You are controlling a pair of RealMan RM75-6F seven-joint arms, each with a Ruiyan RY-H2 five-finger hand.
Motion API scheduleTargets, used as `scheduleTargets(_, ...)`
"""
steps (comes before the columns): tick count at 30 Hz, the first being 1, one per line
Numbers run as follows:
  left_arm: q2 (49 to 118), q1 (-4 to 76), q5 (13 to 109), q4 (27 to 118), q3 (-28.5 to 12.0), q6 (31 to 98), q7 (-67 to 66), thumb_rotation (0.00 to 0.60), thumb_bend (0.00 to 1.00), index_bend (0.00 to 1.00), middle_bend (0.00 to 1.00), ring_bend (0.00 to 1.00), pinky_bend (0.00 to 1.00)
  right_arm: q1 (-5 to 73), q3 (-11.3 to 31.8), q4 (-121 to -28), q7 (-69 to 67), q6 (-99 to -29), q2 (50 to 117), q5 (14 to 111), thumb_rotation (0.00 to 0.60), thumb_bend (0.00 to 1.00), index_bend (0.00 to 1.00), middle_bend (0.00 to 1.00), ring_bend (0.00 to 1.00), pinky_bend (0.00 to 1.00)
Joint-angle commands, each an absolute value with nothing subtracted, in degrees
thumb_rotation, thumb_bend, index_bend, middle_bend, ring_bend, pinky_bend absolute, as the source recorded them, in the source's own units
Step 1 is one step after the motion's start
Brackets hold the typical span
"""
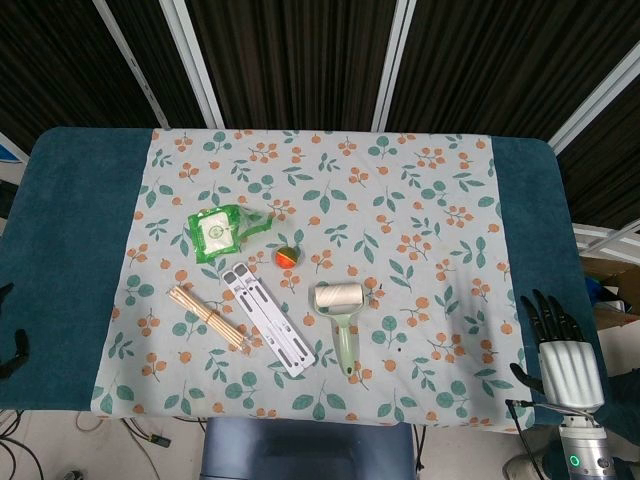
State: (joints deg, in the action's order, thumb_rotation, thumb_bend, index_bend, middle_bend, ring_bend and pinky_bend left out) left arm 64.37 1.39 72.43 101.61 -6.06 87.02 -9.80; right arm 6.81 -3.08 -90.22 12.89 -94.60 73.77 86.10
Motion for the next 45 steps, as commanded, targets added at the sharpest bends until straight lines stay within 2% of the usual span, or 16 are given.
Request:
scheduleTargets(1,64.31,1.35,72.84,101.52,-6.01,87.16,-9.47,0.6,0.55,0.12,0.0,0.0,0.01,6.62,-2.82,-90.37,12.77,-93.75,73.58,86.11,0.6,0.16,0.04,0.05,0.07,0.21)
scheduleTargets(8,64.08,1.31,76.54,99.87,-5.03,87.79,-7.99,0.6,0.55,0.12,0.0,0.0,0.01,6.29,-1.86,-90.22,12.53,-92.9,73.72,86.19,0.6,0.16,0.03,0.05,0.07,0.21)
scheduleTargets(31,63.93,1.81,79.73,98.32,-4.31,87.31,-6.22,0.6,0.55,0.12,0.0,0.0,0.0,5.11,0.37,-90.38,10.05,-90.84,73.09,86.76,0.6,0.16,0.03,0.05,0.07,0.21)
scheduleTargets(36,64.38,2.29,81.34,97.45,-4.38,87.64,-5.78,0.6,0.55,0.12,0.0,0.0,0.0,6.99,0.56,-90.16,8.71,-86.39,73.36,86.39,0.6,0.16,0.03,0.05,0.07,0.21)
scheduleTargets(39,64.48,2.24,82.38,96.86,-3.96,87.84,-5.33,0.6,0.54,0.12,0.0,0.0,0.0,10.92,1.92,-90.62,8.14,-80.56,72.79,86.26,0.6,0.16,0.03,0.05,0.07,0.21)
scheduleTargets(45,64.18,2.16,82.09,96.91,-3.72,87.36,-4.76,0.6,0.55,0.11,0.0,0.0,0.0,20.37,8.01,-91.14,6.29,-68.09,72.32,81.74,0.6,0.16,0.02,0.06,0.07,0.21)
